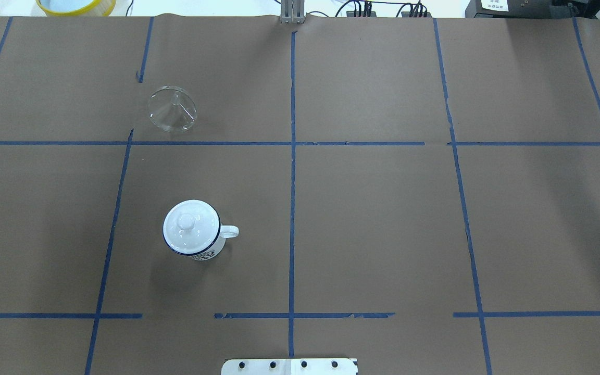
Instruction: Place funnel on cup
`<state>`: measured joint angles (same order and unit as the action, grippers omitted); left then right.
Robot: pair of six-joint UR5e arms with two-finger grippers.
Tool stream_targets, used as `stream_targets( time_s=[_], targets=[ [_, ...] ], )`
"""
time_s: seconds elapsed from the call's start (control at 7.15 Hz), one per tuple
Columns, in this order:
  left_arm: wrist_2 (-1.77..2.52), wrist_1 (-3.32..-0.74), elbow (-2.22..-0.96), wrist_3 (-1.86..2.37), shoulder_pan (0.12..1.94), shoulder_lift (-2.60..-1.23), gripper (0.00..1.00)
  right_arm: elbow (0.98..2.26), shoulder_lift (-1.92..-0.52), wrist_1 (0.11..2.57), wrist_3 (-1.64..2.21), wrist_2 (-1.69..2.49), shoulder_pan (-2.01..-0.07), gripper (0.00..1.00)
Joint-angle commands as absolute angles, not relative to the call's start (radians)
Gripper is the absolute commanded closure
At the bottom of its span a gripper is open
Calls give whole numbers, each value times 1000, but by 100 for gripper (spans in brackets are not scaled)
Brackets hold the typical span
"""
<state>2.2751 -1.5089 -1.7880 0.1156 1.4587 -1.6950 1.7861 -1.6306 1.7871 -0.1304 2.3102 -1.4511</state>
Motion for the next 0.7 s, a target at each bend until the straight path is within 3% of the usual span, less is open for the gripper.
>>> stream_targets(
  time_s=[0.0,0.14,0.56],
  targets=[
    [2249,-1477,-1963,379,1312,-1704,0,1787,-1631,1787,-130,2310,-1451,0],
    [2249,-1457,-2039,510,1240,-1707,0,1787,-1631,1787,-130,2310,-1451,0],
    [2243,-1454,-2109,806,1059,-1762,0,1787,-1631,1787,-130,2310,-1451,0]
  ],
)
